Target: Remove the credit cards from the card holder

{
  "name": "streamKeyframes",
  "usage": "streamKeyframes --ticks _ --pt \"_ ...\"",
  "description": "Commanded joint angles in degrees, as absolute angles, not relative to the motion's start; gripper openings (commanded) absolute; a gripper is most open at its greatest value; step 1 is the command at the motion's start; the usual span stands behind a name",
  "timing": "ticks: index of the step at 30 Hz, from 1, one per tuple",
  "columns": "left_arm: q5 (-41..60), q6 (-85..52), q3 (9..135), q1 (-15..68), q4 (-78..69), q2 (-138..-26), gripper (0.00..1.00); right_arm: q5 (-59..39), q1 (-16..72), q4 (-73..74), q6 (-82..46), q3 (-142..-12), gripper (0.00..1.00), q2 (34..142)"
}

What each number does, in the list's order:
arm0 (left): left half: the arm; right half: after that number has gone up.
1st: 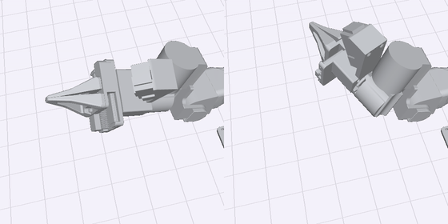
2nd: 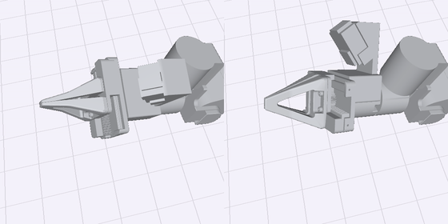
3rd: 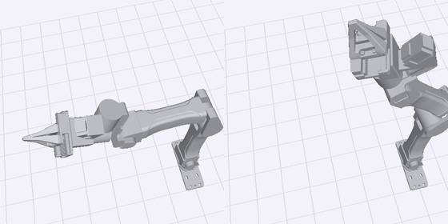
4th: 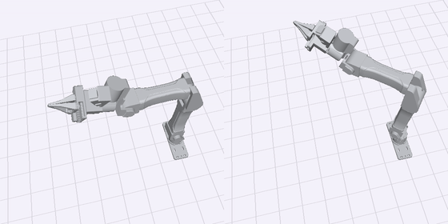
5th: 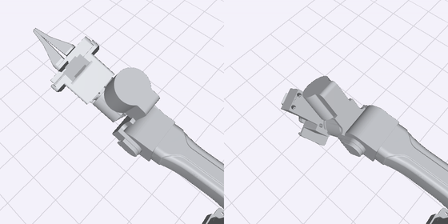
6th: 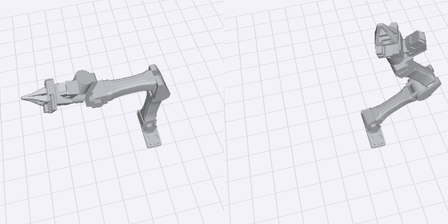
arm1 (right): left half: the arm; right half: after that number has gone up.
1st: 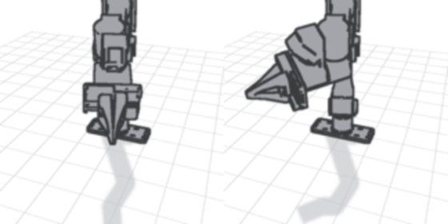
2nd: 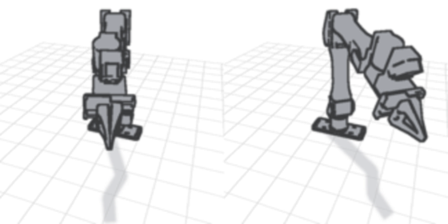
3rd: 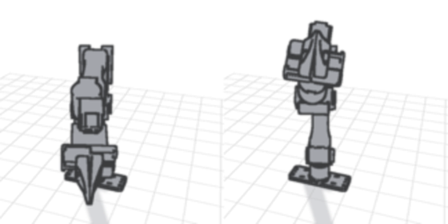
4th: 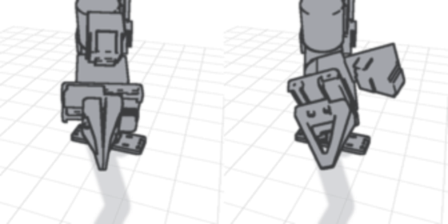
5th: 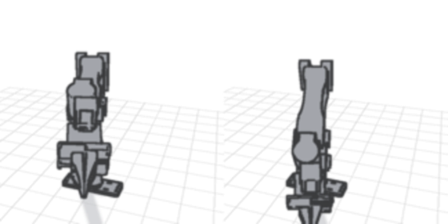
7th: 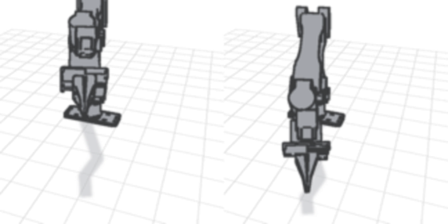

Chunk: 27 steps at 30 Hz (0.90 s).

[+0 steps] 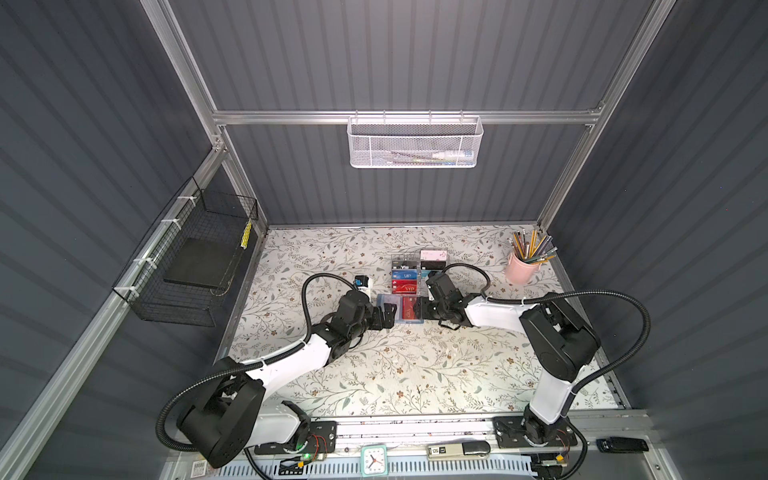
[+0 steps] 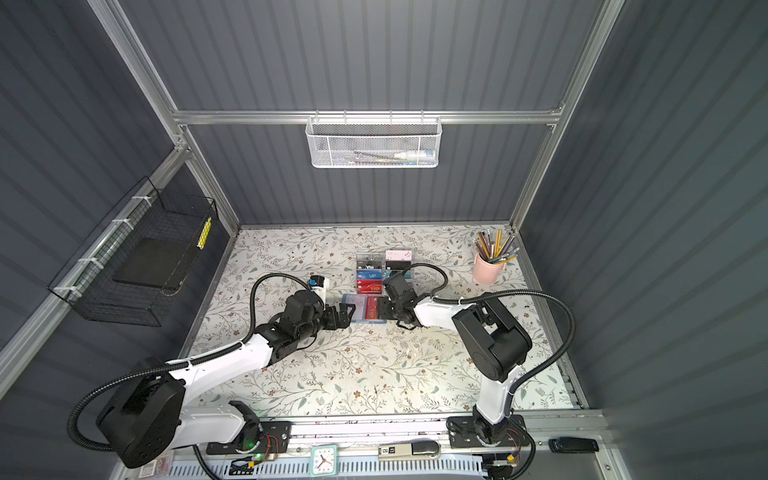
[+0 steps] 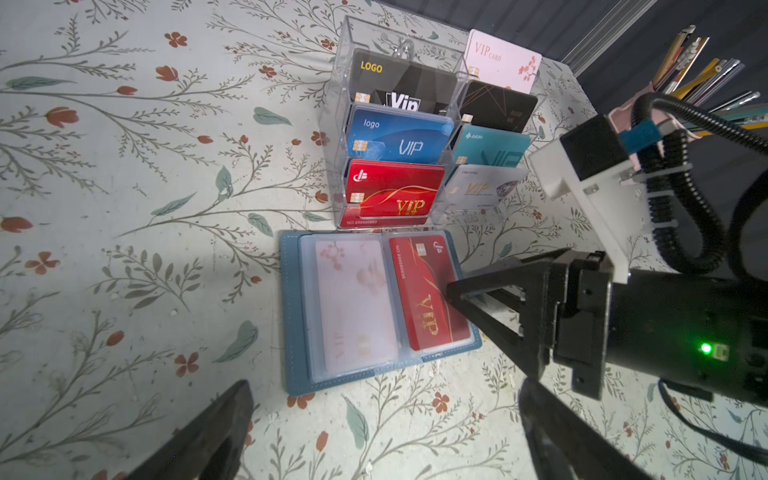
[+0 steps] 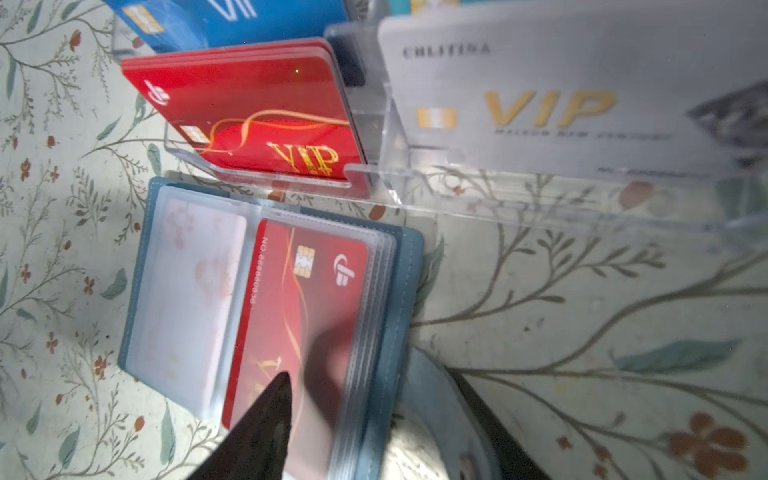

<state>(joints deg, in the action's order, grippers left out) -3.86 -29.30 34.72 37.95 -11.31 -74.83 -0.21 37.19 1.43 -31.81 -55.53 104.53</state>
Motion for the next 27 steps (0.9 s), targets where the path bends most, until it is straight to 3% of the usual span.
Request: streamKeyframes --ticks 1,9,23,27 --pt "-4.31 -31.26 33.76 38.06 -10.33 -73.65 1.00 2.39 38.09 -0.64 -31.19 -57.27 0.46 105.63" --pt "-2.74 -33.35 32.74 38.06 -11.61 -74.00 1.00 5.50 40.12 -1.38 -29.27 -55.53 0.16 105.24" --pt "0.04 -35.66 30.77 38.06 -13.65 -74.70 1.00 8.89 40.25 -0.82 -27.75 -47.82 0.07 102.24" --pt "0.91 -36.35 30.59 38.06 -14.80 -75.47 1.00 8.13 40.26 -0.09 -26.77 -45.44 0.00 100.34"
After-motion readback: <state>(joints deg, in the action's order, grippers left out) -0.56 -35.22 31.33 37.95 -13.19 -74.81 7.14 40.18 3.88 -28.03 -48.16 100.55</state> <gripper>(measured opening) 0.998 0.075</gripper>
